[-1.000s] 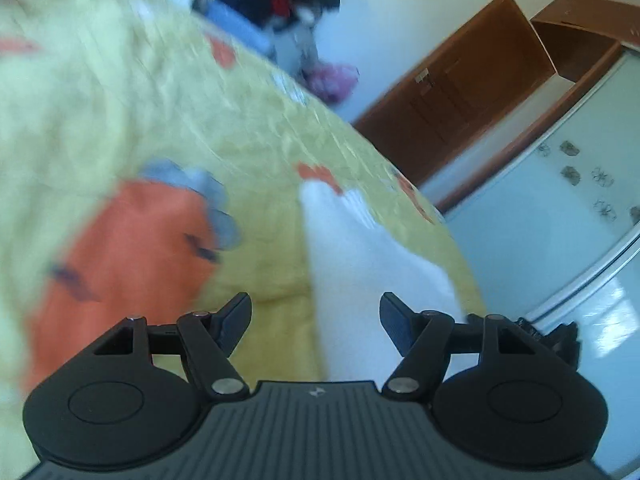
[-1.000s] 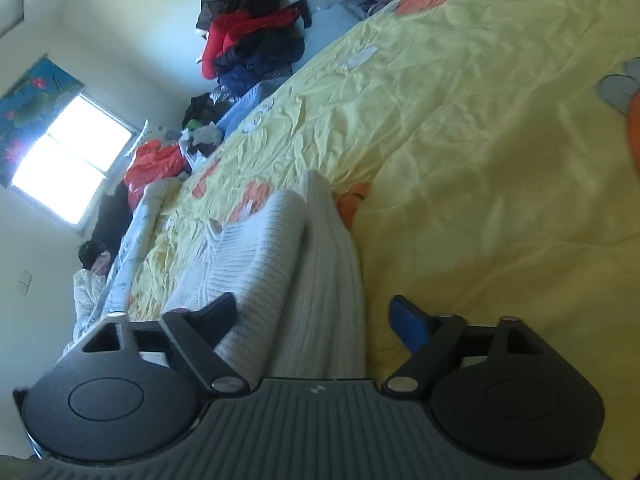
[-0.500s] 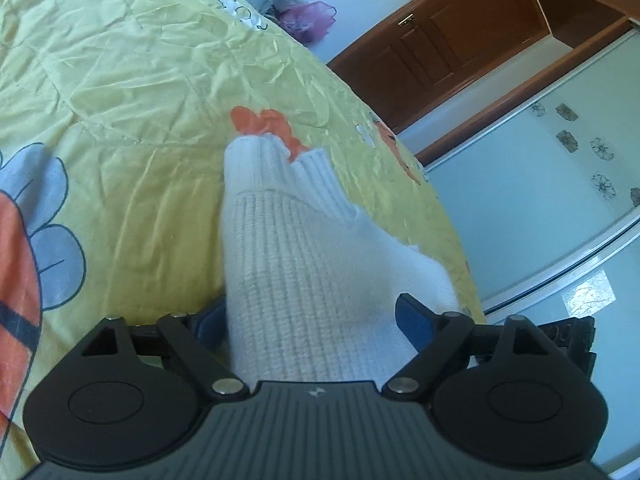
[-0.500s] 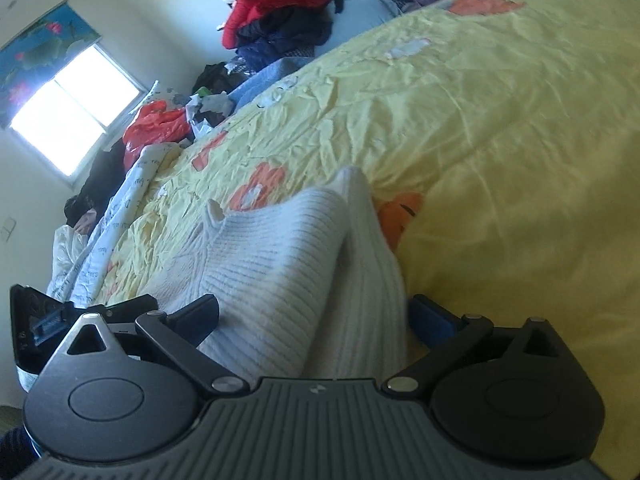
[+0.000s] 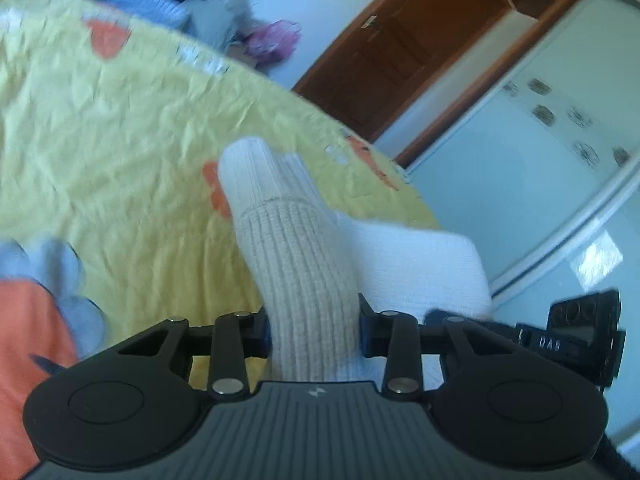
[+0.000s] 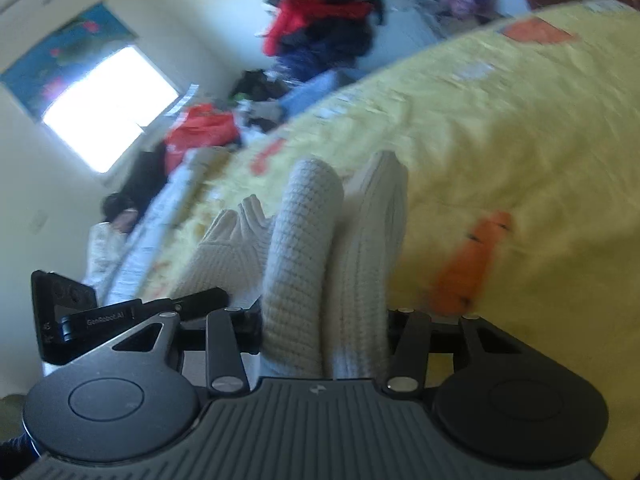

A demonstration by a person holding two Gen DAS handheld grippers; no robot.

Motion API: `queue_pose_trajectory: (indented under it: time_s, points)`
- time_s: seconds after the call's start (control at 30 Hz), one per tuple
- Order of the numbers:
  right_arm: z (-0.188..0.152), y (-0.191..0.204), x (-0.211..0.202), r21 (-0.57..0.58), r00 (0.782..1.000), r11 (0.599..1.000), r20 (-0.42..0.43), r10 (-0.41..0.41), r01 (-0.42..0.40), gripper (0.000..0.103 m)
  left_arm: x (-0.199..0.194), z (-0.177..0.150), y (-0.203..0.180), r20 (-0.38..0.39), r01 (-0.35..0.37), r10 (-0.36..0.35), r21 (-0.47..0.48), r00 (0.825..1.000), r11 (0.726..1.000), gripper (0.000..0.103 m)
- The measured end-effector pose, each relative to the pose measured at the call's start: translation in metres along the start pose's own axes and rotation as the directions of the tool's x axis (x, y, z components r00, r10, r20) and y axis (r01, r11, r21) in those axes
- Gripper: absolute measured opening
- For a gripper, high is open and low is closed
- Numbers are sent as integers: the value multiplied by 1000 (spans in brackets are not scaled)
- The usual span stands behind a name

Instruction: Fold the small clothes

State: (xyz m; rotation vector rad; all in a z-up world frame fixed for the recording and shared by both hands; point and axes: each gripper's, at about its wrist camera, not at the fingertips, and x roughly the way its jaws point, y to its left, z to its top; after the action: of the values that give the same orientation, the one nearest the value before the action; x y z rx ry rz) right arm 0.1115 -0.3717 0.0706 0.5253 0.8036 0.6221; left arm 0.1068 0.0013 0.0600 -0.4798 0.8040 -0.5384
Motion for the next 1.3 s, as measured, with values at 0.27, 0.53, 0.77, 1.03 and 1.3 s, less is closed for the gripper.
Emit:
queue_pose_trajectory:
  time_s: [0.27, 0.53, 0.77, 1.03, 1.3]
  points:
    - [13, 16, 75, 161, 995, 983, -18, 97, -93, 48, -21, 51, 49, -41, -175, 175, 7, 984, 985, 38]
    - [-6, -15, 78, 341, 996, 939, -47, 74, -53, 96, -36, 13, 101, -19, -63, 60, -254, 998, 965, 74]
    - [-42, 5, 32, 140, 984, 988, -160, 82, -60, 100, -68, -65, 100, -20, 142, -161, -378, 987, 915, 86]
    - [-59, 38, 44, 15, 975, 999, -215, 48, -46, 68, -74, -48, 59, -25, -19, 14, -224, 1000, 974, 60]
    - [-77, 19, 46, 98, 971, 990, -205, 122, -104, 70, -83, -61, 42, -15, -165, 165, 5, 986, 986, 69]
